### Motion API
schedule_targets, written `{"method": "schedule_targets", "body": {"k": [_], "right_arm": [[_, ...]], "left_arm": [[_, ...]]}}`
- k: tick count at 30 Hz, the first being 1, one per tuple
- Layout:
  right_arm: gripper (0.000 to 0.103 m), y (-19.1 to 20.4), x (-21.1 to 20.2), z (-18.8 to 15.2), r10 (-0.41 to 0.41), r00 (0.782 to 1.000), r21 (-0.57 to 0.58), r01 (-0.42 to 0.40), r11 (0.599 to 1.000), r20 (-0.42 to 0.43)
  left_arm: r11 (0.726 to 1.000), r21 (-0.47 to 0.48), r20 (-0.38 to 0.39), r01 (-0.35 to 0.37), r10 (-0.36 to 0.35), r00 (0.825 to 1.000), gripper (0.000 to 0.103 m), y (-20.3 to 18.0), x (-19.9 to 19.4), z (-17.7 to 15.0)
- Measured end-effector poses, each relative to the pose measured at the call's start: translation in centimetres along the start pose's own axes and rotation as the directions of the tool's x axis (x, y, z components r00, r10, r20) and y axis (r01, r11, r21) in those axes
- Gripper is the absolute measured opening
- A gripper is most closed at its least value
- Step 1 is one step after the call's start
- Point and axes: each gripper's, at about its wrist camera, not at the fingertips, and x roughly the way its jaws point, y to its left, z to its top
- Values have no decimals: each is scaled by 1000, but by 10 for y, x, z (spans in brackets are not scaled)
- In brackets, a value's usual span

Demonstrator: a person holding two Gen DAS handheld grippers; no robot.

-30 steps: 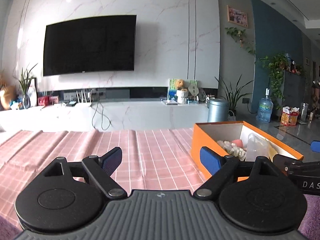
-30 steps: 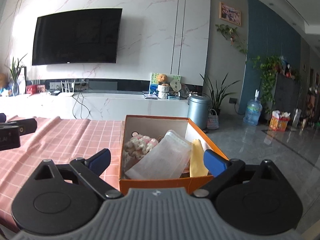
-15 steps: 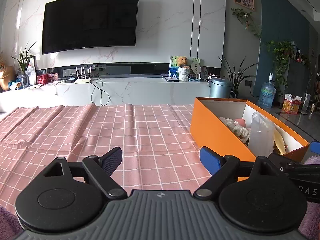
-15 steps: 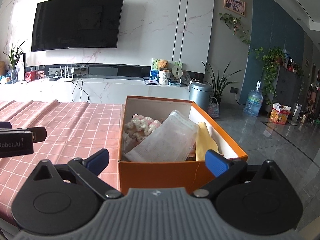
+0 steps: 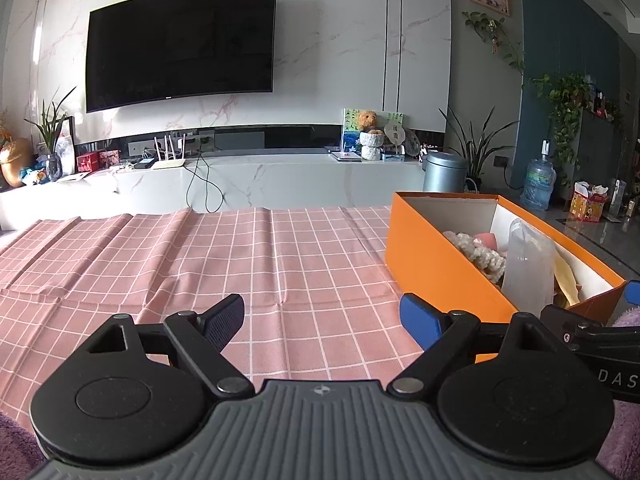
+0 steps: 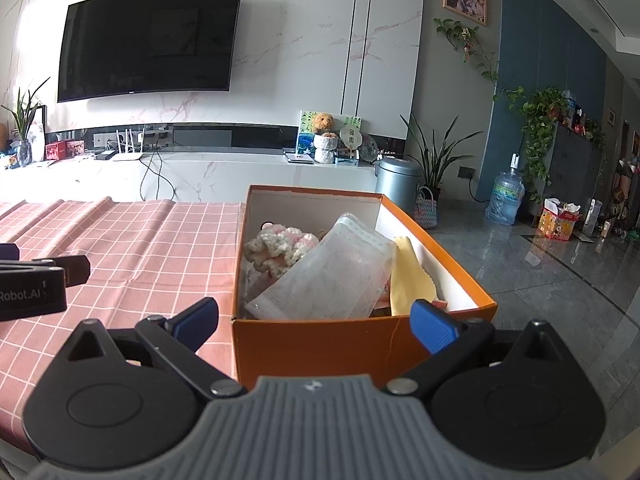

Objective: Organize soft objects

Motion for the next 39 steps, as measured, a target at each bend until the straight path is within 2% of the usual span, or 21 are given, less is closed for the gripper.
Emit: {"method": "schedule_targets", "body": {"k": [39], "right_arm": [[100, 0, -2, -2, -1, 1000, 6, 1, 1000, -4]], "left_arm": [[1000, 12, -2, -13, 13, 1000, 102, -2, -4, 1]]}}
